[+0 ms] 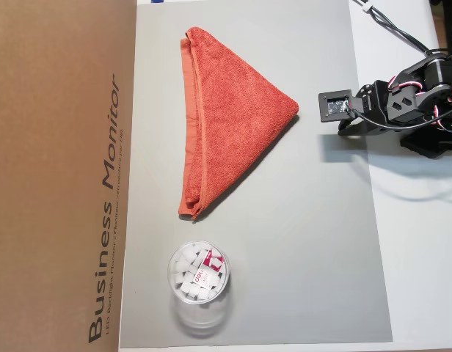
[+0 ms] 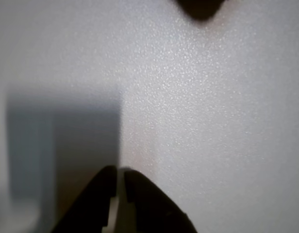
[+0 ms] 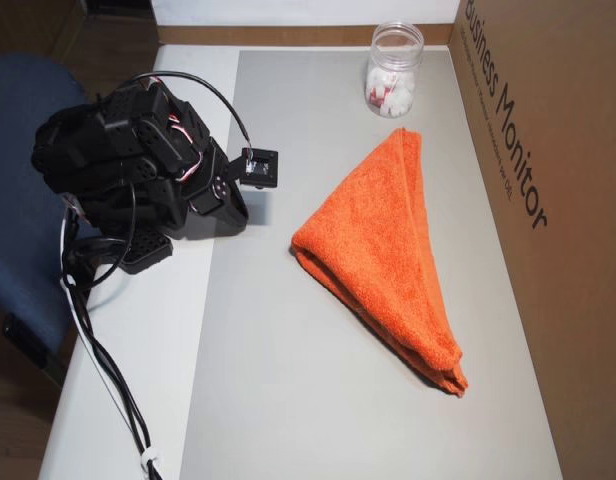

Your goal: Fold the blanket.

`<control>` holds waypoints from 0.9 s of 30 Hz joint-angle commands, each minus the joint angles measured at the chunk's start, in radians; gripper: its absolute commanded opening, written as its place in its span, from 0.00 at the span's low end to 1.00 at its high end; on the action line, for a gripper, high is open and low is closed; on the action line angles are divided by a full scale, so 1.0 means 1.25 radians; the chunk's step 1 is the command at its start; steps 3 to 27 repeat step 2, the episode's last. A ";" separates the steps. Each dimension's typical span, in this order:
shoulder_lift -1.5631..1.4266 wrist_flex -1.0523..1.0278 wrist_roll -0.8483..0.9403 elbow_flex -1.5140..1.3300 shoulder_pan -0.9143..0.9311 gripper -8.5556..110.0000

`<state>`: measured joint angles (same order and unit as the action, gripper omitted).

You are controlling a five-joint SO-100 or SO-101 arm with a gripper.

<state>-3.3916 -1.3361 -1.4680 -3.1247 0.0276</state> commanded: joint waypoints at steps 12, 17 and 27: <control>-0.005 0.012 0.005 -0.007 -0.002 0.07; -0.005 0.012 0.005 -0.007 -0.002 0.07; -0.005 0.012 0.005 -0.007 -0.002 0.07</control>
